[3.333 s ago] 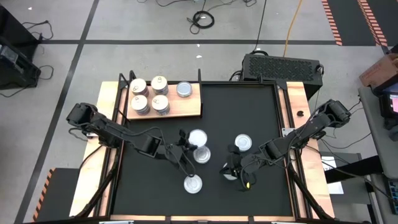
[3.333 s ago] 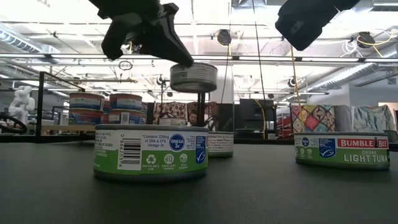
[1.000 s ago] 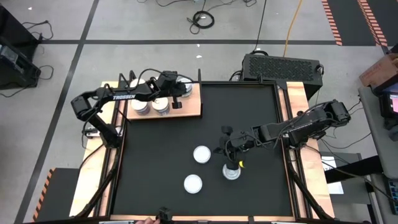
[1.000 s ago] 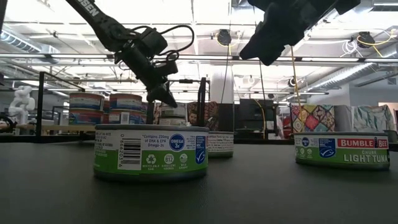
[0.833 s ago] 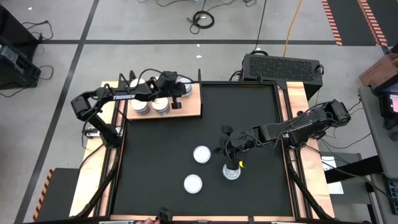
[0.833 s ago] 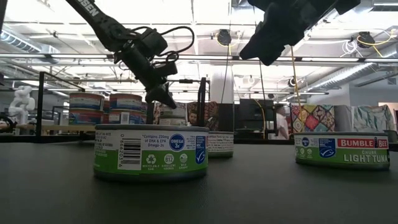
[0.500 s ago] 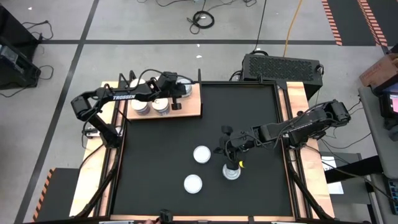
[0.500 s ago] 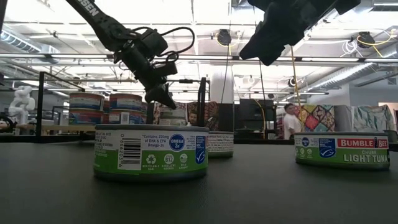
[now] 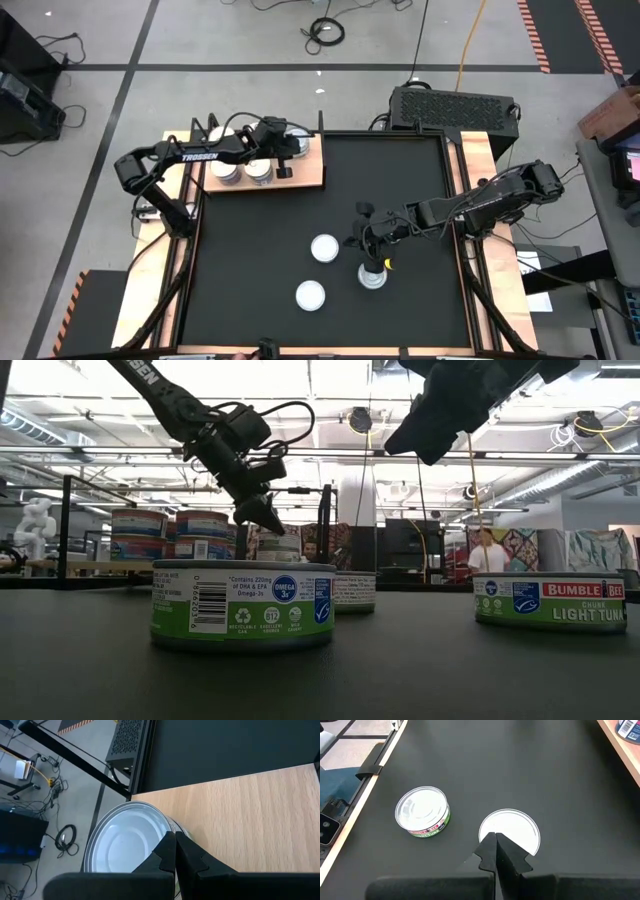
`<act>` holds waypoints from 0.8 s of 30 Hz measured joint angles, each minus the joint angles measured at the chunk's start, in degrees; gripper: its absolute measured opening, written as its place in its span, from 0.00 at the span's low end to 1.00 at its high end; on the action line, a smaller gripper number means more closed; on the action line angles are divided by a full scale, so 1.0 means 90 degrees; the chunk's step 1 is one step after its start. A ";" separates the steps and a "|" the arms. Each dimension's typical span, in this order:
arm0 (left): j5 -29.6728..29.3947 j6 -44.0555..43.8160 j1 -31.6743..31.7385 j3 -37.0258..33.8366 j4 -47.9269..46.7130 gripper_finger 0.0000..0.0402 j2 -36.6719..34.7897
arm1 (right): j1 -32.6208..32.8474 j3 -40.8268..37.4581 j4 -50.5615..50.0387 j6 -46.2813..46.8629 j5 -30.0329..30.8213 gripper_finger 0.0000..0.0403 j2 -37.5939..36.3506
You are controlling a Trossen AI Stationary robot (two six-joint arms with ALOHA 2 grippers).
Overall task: Stack canned seafood by type on shelf
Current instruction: Stack the green tuna can on top of the green tuna can on the shelf, then put the green tuna can on the bottom right of the shelf
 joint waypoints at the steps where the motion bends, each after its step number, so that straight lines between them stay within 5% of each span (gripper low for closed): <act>1: 0.0000 0.0000 0.0000 0.0000 0.0000 0.01 0.0000 | 0.0000 0.0000 -0.0001 0.0000 0.0000 0.00 0.0000; 14: -0.0249 0.0001 -0.0022 0.0035 0.0002 0.17 -0.0009 | 0.0000 0.0000 -0.0001 0.0000 0.0000 0.00 0.0000; 24: -0.0567 -0.0600 -0.0614 0.0304 -0.0761 0.21 -0.0766 | 0.0000 0.0000 -0.0003 -0.0024 0.0000 0.00 0.0000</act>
